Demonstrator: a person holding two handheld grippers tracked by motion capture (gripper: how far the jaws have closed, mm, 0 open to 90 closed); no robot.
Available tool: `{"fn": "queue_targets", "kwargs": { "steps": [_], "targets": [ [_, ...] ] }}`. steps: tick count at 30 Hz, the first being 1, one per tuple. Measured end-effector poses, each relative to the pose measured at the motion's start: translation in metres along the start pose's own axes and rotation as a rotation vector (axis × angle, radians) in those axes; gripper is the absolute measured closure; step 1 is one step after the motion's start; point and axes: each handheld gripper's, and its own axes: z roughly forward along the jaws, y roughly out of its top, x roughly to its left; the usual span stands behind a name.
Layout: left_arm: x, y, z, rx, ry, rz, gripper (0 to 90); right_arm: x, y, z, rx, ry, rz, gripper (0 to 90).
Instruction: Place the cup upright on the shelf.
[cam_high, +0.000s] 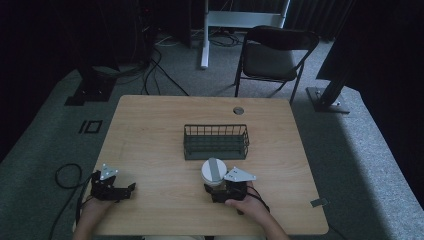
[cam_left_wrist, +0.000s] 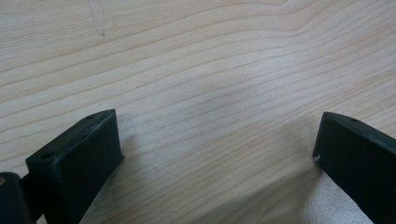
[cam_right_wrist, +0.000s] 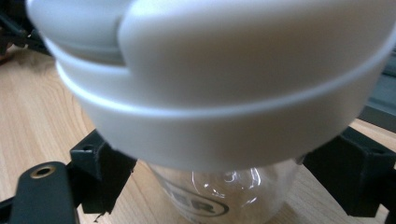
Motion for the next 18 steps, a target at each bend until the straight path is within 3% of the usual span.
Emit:
{"fn": "queue_targets", "kwargs": {
  "steps": [6, 18],
  "targets": [
    [0.0000, 0.0000, 0.0000, 0.000, 0.000, 0.000, 1.2, 0.0041, 0.0001, 0.0045, -0.037, -0.025, 0.042, 12.3],
    [0.0000, 0.0000, 0.0000, 0.000, 0.000, 0.000, 1.2, 0.0089, 0.0029, 0.0101, -0.026, -0.071, -0.009, 15.6]
  ]
}}
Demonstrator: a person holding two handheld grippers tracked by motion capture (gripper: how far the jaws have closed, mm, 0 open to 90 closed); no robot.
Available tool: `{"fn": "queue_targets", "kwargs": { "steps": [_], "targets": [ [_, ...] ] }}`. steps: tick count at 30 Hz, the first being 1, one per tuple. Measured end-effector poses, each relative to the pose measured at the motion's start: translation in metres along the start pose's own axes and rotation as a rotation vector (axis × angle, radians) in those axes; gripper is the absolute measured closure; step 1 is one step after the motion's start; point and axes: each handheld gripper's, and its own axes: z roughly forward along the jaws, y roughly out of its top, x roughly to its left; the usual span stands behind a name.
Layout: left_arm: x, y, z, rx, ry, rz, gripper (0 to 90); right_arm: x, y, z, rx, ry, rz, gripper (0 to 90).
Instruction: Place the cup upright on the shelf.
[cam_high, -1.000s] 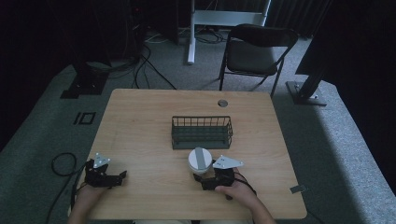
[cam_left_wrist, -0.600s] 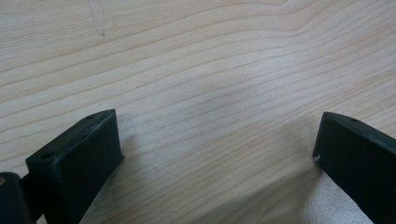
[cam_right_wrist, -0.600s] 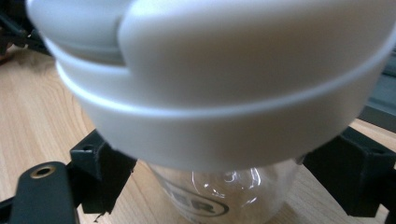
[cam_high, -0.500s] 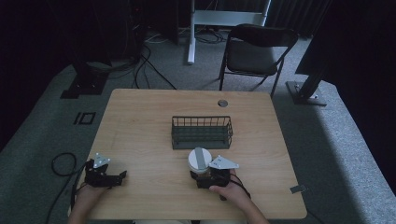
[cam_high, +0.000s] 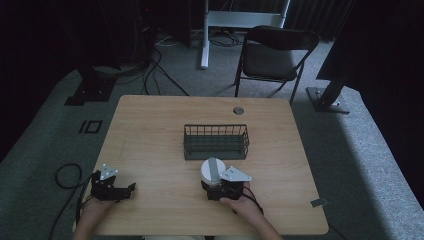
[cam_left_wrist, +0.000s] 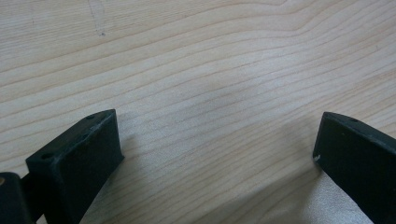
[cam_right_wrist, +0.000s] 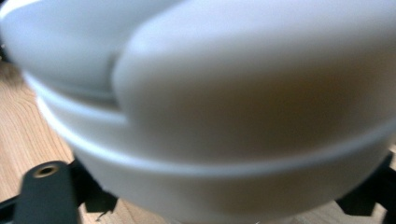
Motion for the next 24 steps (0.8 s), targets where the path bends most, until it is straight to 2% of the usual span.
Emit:
{"fn": "queue_targets", "kwargs": {
  "steps": [5, 17, 19, 24],
  "targets": [
    [0.000, 0.000, 0.000, 0.000, 0.000, 0.000, 1.2, 0.002, 0.003, -0.001, 0.011, -0.018, -0.037, 17.7],
    [0.000, 0.000, 0.000, 0.000, 0.000, 0.000, 1.2, -0.002, 0.006, -0.006, 0.020, -0.013, -0.016, 18.4],
    [0.000, 0.000, 0.000, 0.000, 0.000, 0.000, 1.2, -0.001, 0.007, -0.007, 0.021, -0.012, -0.036, 18.4],
    [0.000, 0.000, 0.000, 0.000, 0.000, 0.000, 1.2, 0.001, 0.012, -0.010, 0.009, -0.011, -0.049, 18.4]
  ]
}}
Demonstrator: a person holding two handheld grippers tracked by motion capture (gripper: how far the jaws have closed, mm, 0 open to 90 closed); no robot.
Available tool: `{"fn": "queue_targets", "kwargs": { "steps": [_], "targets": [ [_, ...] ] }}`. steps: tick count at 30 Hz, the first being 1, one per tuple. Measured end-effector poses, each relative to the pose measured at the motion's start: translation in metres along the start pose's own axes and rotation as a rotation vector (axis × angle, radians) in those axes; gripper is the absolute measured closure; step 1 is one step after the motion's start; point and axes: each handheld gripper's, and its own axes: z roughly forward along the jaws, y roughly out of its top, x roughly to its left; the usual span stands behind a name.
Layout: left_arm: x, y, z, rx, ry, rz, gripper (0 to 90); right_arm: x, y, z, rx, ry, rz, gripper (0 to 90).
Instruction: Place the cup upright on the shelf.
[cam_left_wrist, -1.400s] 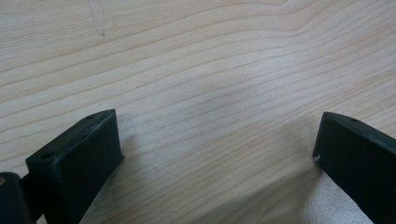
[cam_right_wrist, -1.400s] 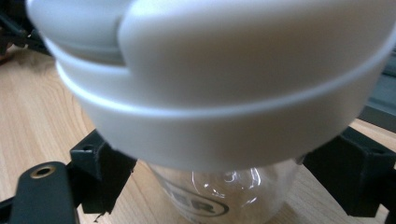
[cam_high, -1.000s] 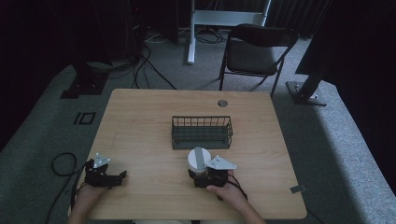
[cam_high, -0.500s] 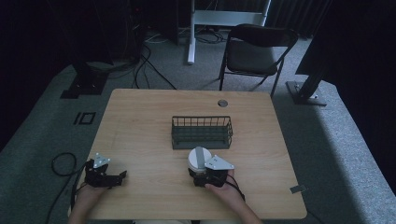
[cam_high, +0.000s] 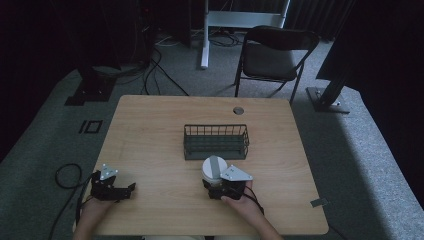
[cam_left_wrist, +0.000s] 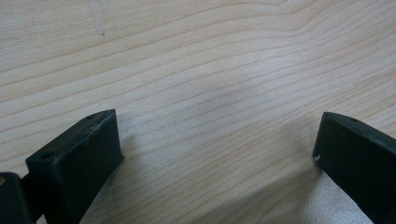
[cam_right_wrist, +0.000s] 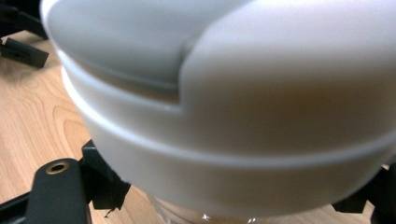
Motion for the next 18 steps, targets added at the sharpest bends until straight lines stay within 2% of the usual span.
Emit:
{"fn": "queue_targets", "kwargs": {
  "steps": [3, 7, 18],
  "targets": [
    [0.000, 0.000, 0.000, 0.000, 0.000, 0.000, 1.2, 0.002, 0.005, -0.002, -0.008, -0.004, -0.017, 18.5],
    [0.000, 0.000, 0.000, 0.000, 0.000, 0.000, 1.2, 0.002, 0.015, -0.006, -0.032, -0.014, -0.017, 18.5],
    [0.000, 0.000, 0.000, 0.000, 0.000, 0.000, 1.2, -0.008, 0.048, -0.014, -0.094, -0.044, -0.015, 18.5]
  ]
}}
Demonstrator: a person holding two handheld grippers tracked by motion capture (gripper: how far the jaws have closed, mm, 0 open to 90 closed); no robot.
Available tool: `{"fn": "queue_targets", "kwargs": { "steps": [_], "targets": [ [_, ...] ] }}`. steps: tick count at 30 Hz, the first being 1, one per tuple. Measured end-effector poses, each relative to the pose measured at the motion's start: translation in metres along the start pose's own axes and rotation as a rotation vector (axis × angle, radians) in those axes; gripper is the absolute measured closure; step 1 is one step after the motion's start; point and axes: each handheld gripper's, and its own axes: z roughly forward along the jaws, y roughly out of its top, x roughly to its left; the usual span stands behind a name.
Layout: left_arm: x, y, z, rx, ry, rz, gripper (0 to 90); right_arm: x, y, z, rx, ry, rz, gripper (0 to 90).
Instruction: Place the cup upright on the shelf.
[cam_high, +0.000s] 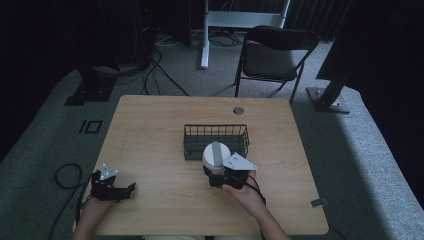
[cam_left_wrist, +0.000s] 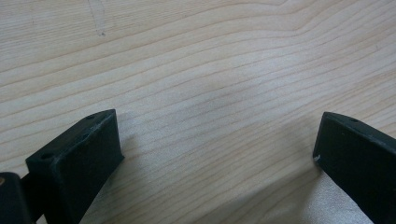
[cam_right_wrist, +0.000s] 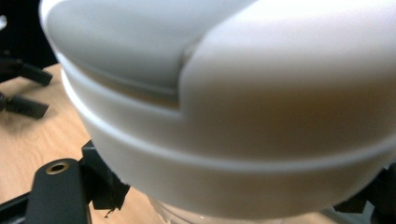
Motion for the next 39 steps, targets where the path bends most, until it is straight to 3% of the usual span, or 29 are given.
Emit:
{"fn": "queue_targets", "kwargs": {
  "steps": [11, 22, 39],
  "targets": [
    [0.000, 0.000, 0.000, -0.001, 0.000, -0.002, 1.2, -0.017, 0.031, 0.005, -0.038, -0.048, 0.004, 18.5],
    [0.000, 0.000, 0.000, -0.001, 0.000, -0.001, 1.2, -0.032, 0.056, 0.022, -0.065, -0.104, 0.004, 18.5],
    [0.000, 0.000, 0.000, 0.000, 0.000, -0.001, 1.2, -0.053, 0.064, 0.055, -0.021, -0.165, 0.039, 18.5]
  ]
}}
